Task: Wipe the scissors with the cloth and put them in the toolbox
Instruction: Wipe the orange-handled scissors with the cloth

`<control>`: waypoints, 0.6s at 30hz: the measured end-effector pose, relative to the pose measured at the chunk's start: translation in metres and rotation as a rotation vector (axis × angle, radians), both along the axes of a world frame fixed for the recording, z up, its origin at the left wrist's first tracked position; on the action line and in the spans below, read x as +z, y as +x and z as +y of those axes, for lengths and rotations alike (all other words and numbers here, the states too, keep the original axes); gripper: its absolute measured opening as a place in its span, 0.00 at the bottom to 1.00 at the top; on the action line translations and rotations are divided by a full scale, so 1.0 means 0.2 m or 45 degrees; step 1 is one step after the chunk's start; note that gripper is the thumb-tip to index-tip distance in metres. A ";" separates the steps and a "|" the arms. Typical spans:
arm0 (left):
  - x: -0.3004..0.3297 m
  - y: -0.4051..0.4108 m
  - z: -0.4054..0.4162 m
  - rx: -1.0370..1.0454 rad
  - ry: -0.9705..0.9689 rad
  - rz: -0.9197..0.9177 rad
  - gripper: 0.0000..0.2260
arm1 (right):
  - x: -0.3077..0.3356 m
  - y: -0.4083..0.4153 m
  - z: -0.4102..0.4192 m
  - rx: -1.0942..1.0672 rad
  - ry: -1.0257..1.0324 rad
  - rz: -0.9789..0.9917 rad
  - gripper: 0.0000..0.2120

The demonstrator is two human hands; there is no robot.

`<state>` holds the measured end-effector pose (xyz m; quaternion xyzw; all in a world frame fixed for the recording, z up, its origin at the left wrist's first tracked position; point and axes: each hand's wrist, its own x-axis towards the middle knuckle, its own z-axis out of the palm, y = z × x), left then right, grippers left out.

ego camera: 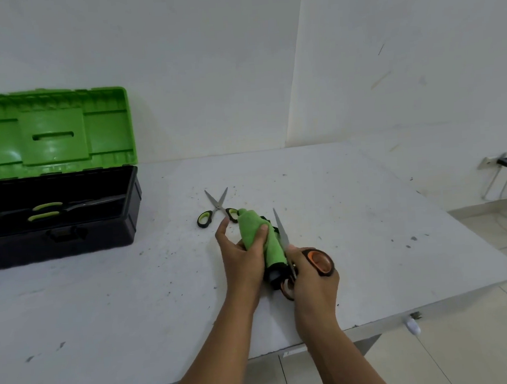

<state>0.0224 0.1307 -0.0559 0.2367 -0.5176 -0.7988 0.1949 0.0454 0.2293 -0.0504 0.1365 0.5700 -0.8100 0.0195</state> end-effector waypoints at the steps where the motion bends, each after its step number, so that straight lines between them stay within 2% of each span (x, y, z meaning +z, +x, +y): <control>1: 0.00 0.02 0.01 -0.079 -0.061 0.005 0.34 | 0.00 -0.01 0.01 -0.017 -0.030 -0.026 0.11; 3: -0.01 0.05 0.02 -0.238 -0.177 0.017 0.35 | -0.01 -0.03 0.02 -0.032 -0.058 -0.053 0.10; 5: -0.01 0.06 0.02 -0.290 -0.187 0.015 0.37 | -0.01 -0.03 0.02 -0.012 -0.046 -0.078 0.07; 10: -0.02 0.02 0.01 -0.045 0.006 0.049 0.34 | -0.01 -0.03 0.01 0.095 0.008 -0.007 0.11; 13: -0.02 0.00 0.00 0.078 0.076 0.036 0.35 | -0.03 -0.02 0.03 0.101 -0.003 0.012 0.08; 18: -0.02 0.05 0.02 -0.184 -0.133 0.038 0.34 | -0.04 -0.05 0.05 0.041 -0.093 -0.065 0.12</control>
